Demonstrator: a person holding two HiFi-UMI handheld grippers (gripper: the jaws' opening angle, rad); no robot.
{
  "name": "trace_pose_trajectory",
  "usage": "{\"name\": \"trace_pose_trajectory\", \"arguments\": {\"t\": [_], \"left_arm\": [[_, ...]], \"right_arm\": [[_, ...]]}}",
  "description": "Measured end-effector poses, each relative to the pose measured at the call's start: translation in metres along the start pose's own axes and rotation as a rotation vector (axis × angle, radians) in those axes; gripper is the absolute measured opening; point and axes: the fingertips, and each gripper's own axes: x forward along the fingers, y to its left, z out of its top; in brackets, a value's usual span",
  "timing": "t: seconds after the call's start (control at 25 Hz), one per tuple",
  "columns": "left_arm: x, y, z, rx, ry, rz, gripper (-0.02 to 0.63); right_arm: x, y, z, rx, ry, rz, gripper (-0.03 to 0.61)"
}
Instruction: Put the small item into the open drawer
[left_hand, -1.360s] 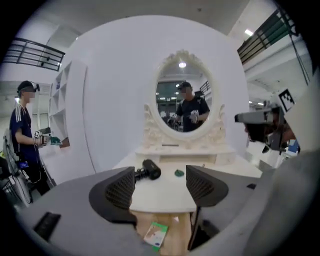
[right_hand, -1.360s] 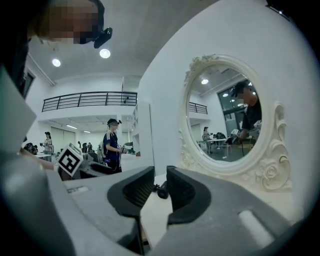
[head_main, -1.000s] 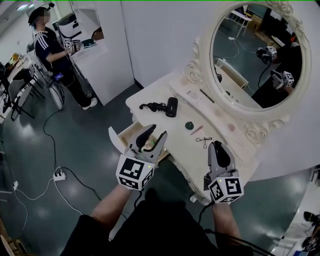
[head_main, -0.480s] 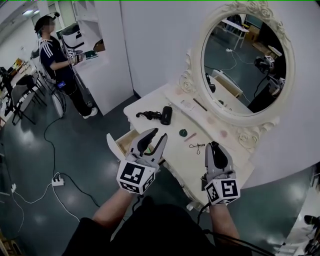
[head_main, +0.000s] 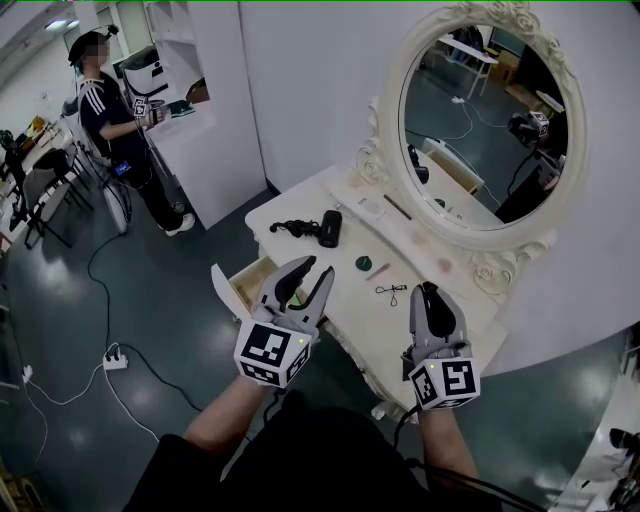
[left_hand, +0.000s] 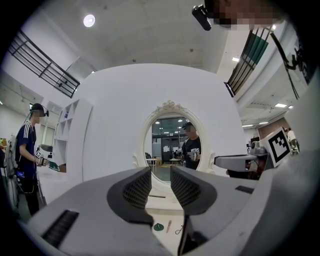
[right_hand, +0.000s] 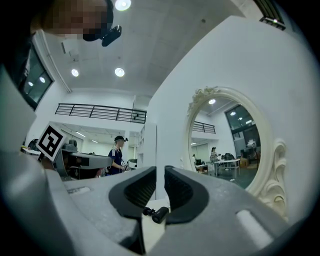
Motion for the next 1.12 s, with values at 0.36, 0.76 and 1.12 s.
{"name": "trace_pose_trajectory", "arguments": {"t": [0.36,0.76,1.12], "left_arm": [[0.002,-0.003,-0.002,0.012,0.005,0.004,0.12],[0.003,-0.003,-0.007,0.014,0.023,0.015,0.12],[0.002,-0.007,-0.012,0.034,0.037,0.018,0.12]], "right_arm": [[0.001,-0.002,-0.002,0.002,-0.004,0.013,0.049],[0.002,0.0,0.0,0.006,-0.013,0.032,0.04],[0.002,-0.003,0.0,0.009,-0.019,0.041,0.04]]}}
